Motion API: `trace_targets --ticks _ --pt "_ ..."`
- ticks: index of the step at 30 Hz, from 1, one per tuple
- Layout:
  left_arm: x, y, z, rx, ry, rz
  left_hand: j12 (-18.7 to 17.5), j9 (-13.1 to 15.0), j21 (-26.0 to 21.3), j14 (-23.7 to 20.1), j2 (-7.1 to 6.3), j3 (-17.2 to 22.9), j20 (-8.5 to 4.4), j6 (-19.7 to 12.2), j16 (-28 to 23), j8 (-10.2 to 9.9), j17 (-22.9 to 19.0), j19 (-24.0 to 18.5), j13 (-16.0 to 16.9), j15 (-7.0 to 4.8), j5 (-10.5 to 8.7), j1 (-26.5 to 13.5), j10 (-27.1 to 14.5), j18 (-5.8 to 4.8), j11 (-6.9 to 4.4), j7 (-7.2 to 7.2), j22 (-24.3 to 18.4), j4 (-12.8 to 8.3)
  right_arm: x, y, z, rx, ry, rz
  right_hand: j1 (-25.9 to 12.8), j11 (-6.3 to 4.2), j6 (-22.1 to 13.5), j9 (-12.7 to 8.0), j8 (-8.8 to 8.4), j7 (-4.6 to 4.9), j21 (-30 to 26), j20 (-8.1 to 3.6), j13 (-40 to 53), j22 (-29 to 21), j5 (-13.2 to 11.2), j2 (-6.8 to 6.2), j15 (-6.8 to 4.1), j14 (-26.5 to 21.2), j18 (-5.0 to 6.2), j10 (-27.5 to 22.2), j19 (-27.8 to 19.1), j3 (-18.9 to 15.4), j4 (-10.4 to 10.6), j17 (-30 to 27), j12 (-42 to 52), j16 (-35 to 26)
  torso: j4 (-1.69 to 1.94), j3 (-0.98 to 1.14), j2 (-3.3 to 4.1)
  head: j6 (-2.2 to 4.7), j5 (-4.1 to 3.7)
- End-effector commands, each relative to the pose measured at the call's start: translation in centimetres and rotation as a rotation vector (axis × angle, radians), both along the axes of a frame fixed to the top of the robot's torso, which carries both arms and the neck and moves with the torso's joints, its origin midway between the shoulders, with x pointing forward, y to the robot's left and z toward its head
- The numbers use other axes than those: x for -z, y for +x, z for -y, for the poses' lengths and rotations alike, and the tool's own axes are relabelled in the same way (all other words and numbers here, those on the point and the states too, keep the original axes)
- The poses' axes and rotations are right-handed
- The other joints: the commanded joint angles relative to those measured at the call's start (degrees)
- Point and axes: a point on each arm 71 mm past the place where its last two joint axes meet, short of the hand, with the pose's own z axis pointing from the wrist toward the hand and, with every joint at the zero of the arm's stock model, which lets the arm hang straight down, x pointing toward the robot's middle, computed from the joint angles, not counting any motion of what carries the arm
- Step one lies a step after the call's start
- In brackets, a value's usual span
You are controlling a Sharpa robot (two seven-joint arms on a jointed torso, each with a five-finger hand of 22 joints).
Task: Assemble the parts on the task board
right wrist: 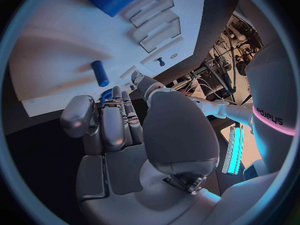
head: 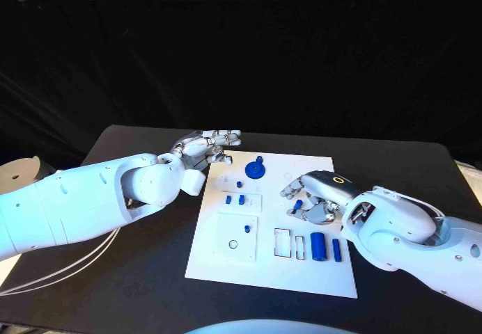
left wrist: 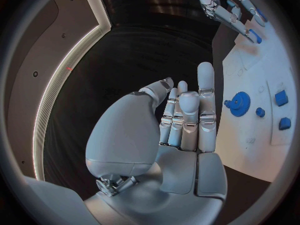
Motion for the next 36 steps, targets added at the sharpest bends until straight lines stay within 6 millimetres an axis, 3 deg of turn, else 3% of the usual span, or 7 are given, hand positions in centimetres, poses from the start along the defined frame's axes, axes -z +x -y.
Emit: trace_targets --ticks 1,6,12,15,21,24,36 --pt "-0.1 -0.1 0.2 0.015 -0.002 0.011 0.3 0.1 0.2 -0.4 -0.05 0.0 0.13 -0.3 -0.1 -0.2 -0.1 -0.4 0.1 0.23 0.25 -0.3 -0.3 0.99 0.1 -0.07 0.1 -0.3 -0.2 0.2 1.0 0.046 -0.029 -0.032 0.6 -0.72 -1.1 -0.1 -0.07 -0.75 -0.5 -1.23 0.0 -0.4 0.2 -0.23 -1.25 1.8 0.43 -2.1 0.1 -3.9 0.7 -0.2 -1.0 -0.3 -0.31 0.03 -0.15 0.47 -0.45" --pt "-0.2 0.0 0.2 0.01 -0.004 0.019 0.3 0.1 0.2 -0.3 -0.02 0.1 0.13 -0.3 -0.1 -0.2 0.1 -0.4 0.1 0.23 0.25 -0.2 -0.3 0.99 0.08 -0.08 0.1 -0.4 -0.4 0.5 2.2 0.068 -0.093 -0.014 3.1 -0.9 -1.7 -0.1 -0.05 -1.21 -0.9 -1.48 0.0 -0.7 -0.1 0.69 -1.39 2.0 0.39 -3.1 0.4 -9.5 2.4 -0.6 -1.2 -0.6 -0.25 0.05 -0.1 0.85 -0.88" --pt "-0.2 0.0 0.3 0.011 -0.005 0.02 0.3 0.1 0.2 -0.3 -0.02 0.1 0.13 -0.3 -0.1 -0.2 0.1 -0.4 0.1 0.23 0.25 -0.2 -0.3 0.99 0.08 -0.08 0.1 -0.4 -0.2 0.8 2.8 0.084 -0.135 -0.019 4.2 -0.78 -1.6 0.0 0.0 -1.1 -1.0 -1.38 0.1 -0.7 -0.2 1.08 -1.23 1.9 0.33 -3.1 0.6 -10.8 3.3 -1.1 -1.2 -0.9 -0.2 -0.01 -0.09 1.18 -1.43" --pt "-0.2 0.0 0.3 0.01 -0.004 0.019 0.3 0.1 0.2 -0.3 -0.02 0.1 0.13 -0.3 -0.1 -0.2 0.1 -0.4 0.1 0.23 0.25 -0.2 -0.3 0.99 0.08 -0.08 0.1 -0.4 -0.1 0.9 2.8 0.08 -0.144 -0.022 5.0 -0.61 -1.1 0.0 0.1 -0.85 -1.0 -1.01 0.2 -0.8 -0.2 1.6 -0.63 2.0 0.25 -2.2 0.7 -11.2 3.8 -1.2 -0.7 -1.0 -0.22 -0.03 -0.07 1.21 -1.52" --pt "-0.1 0.1 0.3 0.012 -0.005 0.019 0.4 0.1 0.2 -0.3 0.01 0.1 0.14 -0.3 0.0 -0.1 0.0 -0.4 0.1 0.22 0.24 -0.2 -0.3 1.0 0.07 -0.09 0.1 -0.4 0.2 1.1 2.1 0.061 -0.132 -0.025 6.6 -0.08 1.4 0.2 0.45 -0.55 -1.1 0.22 0.2 -0.8 -0.8 3.42 0.68 2.0 0.2 2.2 0.9 -10.1 4.1 -1.4 1.2 -0.9 -0.12 -0.02 -0.06 1.11 -1.5" --pt "-0.1 0.1 0.2 0.011 -0.004 0.018 0.5 0.1 0.3 -0.3 0.06 0.1 0.14 -0.3 0.0 -0.1 0.0 -0.4 0.1 0.22 0.25 -0.2 -0.3 1.0 0.06 -0.1 0.1 -0.4 0.4 1.2 1.8 0.052 -0.136 -0.031 7.4 -0.13 2.8 0.3 0.69 -0.5 -1.3 0.36 0.1 -1.2 -1.2 4.26 0.65 1.8 0.38 3.8 0.8 -8.9 4.1 -1.7 1.7 -1.1 -0.02 -0.01 -0.06 1.03 -1.55" --pt "-0.1 0.2 0.0 0.008 -0.001 0.015 0.5 0.1 0.3 -0.3 0.06 0.1 0.14 -0.3 0.0 -0.1 0.0 -0.4 0.1 0.22 0.25 -0.2 -0.3 1.0 0.06 -0.1 0.1 -0.4 0.8 1.4 1.3 0.041 -0.143 -0.042 7.8 -0.47 5.2 0.3 0.8 -0.41 -1.3 0.1 0.0 -1.1 -1.8 4.53 0.33 1.7 0.4 6.4 0.9 -6.0 4.8 -1.7 1.5 -1.0 -0.25 -0.01 -0.05 0.92 -1.41"
